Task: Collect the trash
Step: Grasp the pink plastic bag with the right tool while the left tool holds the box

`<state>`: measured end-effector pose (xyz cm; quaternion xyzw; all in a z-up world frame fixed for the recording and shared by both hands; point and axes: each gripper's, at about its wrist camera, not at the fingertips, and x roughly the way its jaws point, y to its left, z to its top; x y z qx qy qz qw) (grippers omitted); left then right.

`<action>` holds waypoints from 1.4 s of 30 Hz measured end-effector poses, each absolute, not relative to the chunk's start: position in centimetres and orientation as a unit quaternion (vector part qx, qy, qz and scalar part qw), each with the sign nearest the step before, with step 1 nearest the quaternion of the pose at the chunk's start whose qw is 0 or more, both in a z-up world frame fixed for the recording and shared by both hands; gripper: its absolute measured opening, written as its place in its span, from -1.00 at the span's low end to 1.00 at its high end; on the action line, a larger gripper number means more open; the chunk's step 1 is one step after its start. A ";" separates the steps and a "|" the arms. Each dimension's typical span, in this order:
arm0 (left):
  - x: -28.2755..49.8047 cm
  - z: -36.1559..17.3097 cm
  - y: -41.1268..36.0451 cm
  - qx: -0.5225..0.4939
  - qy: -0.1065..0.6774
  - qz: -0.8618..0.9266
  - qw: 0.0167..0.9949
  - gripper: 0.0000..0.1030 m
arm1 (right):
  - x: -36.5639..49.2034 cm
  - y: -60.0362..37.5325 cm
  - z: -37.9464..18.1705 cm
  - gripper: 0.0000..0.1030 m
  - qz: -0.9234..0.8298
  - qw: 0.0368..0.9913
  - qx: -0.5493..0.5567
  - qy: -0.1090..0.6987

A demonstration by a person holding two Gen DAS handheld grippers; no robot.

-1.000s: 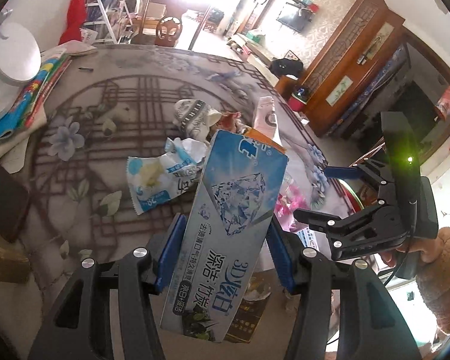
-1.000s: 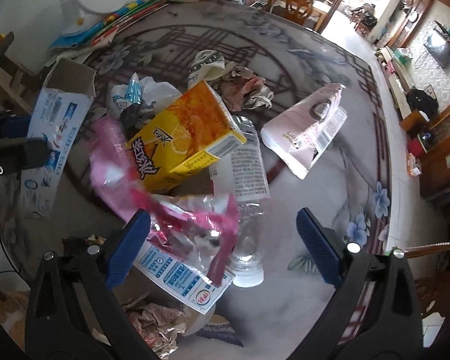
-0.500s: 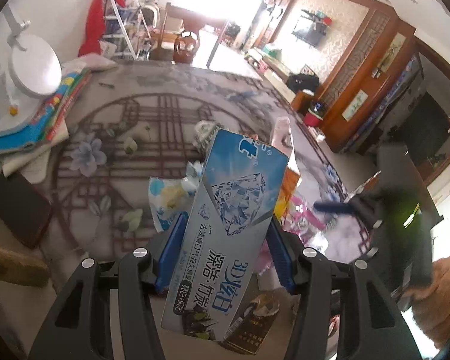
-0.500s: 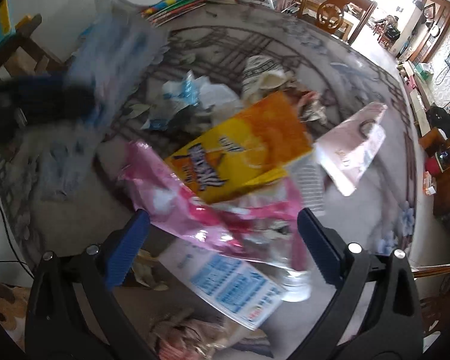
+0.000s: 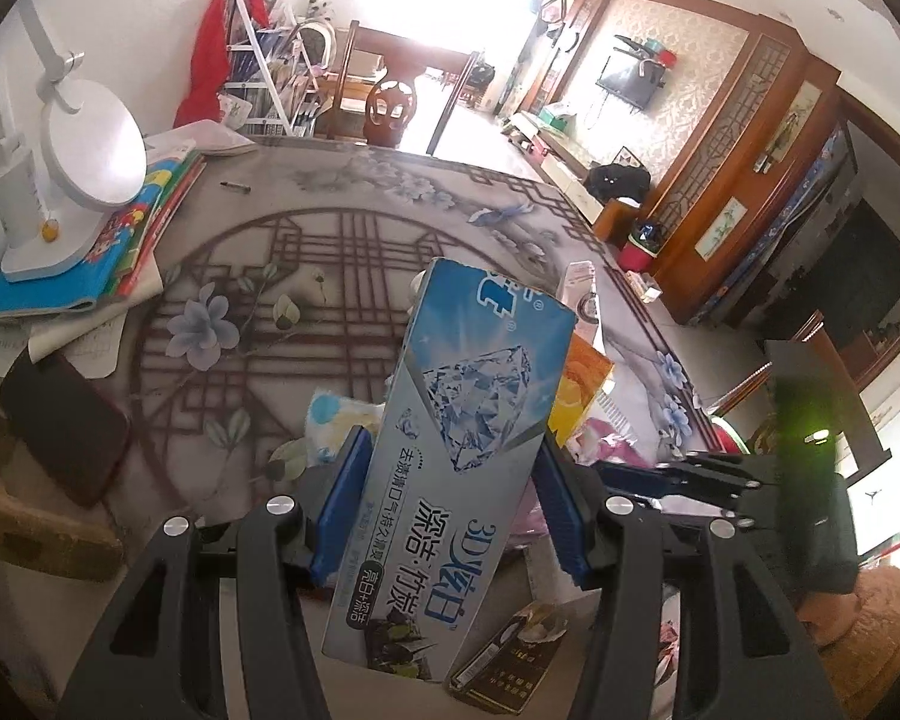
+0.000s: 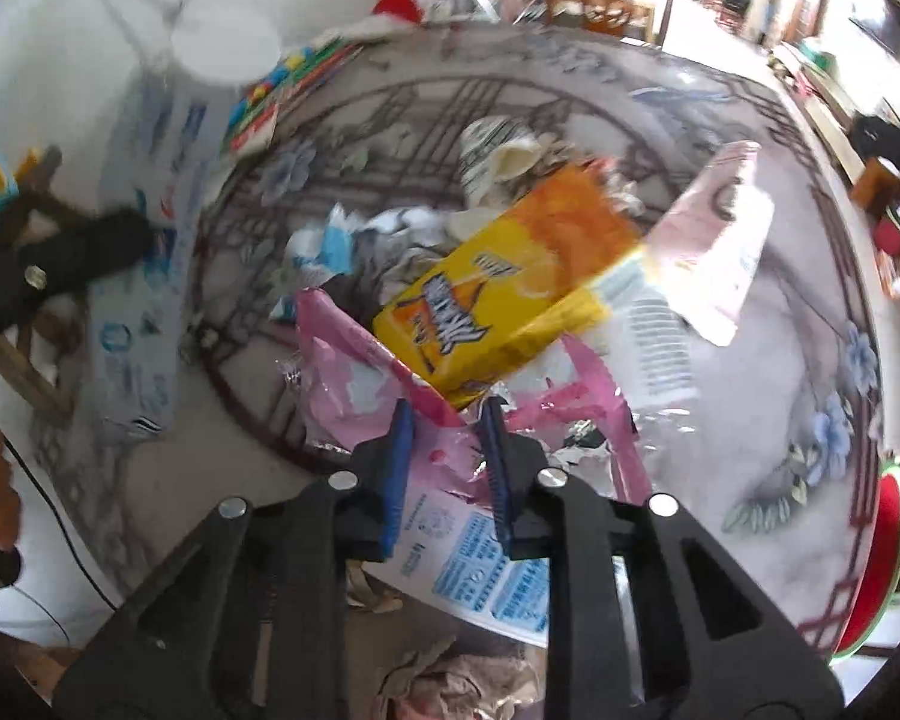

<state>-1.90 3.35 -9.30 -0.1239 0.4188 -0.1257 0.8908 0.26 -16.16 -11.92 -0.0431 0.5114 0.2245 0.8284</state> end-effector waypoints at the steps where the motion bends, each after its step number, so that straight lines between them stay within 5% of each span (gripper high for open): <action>1: -1.8 -9.1 3.2 -0.122 0.417 -0.126 0.892 0.00 | 0.1 -16.7 -11.4 -0.88 0.221 0.833 -0.031 0.507; 9: -0.7 -7.3 1.3 -0.111 0.403 -0.134 0.899 0.00 | -1.1 -20.5 -7.8 -0.88 0.185 0.866 0.017 0.464; 14: -0.5 -7.0 0.5 -0.108 0.399 -0.134 0.901 0.00 | -0.6 -21.2 -10.4 -0.87 0.172 0.841 0.011 0.514; 17: -0.6 -6.9 0.2 -0.105 0.399 -0.132 0.901 0.00 | -0.4 -21.8 -12.4 -0.62 0.157 0.828 0.014 0.539; 19: -0.8 -7.0 0.2 -0.100 0.398 -0.127 0.903 0.00 | -0.4 -21.8 -12.6 0.08 0.161 0.827 0.009 0.538; 20: -0.8 -7.1 0.2 -0.099 0.398 -0.126 0.903 0.00 | -0.4 -21.6 -12.3 0.22 0.162 0.831 -0.004 0.532; 26: -1.0 -7.3 0.3 -0.103 0.401 -0.120 0.902 0.00 | 0.5 -18.9 -13.2 0.48 0.183 0.823 -0.087 0.530; 27: -1.0 -7.2 0.2 -0.102 0.402 -0.121 0.902 0.00 | 0.5 -18.5 -13.7 0.42 0.182 0.819 -0.104 0.534; 28: -1.1 -7.1 0.1 -0.101 0.401 -0.121 0.902 0.00 | 0.4 -18.2 -14.1 0.05 0.179 0.816 -0.116 0.537; 29: -1.1 -7.1 0.0 -0.100 0.400 -0.122 0.903 0.00 | 0.3 -18.1 -14.5 0.03 0.180 0.812 -0.114 0.543; 31: -1.2 -6.7 -0.1 -0.098 0.397 -0.122 0.904 0.00 | 0.2 -18.6 -14.3 -0.54 0.184 0.811 -0.091 0.547; 32: -1.2 -6.6 -0.1 -0.098 0.397 -0.122 0.905 0.00 | 0.1 -18.9 -14.0 -0.59 0.184 0.814 -0.080 0.546; 33: -1.2 -6.5 -0.2 -0.098 0.396 -0.123 0.905 0.00 | 0.0 -19.3 -13.5 -0.98 0.185 0.819 -0.068 0.539; 42: -0.4 -5.4 -1.9 -0.098 0.387 -0.131 0.907 0.00 | -1.1 -24.0 -5.5 -0.96 0.163 0.886 0.025 0.434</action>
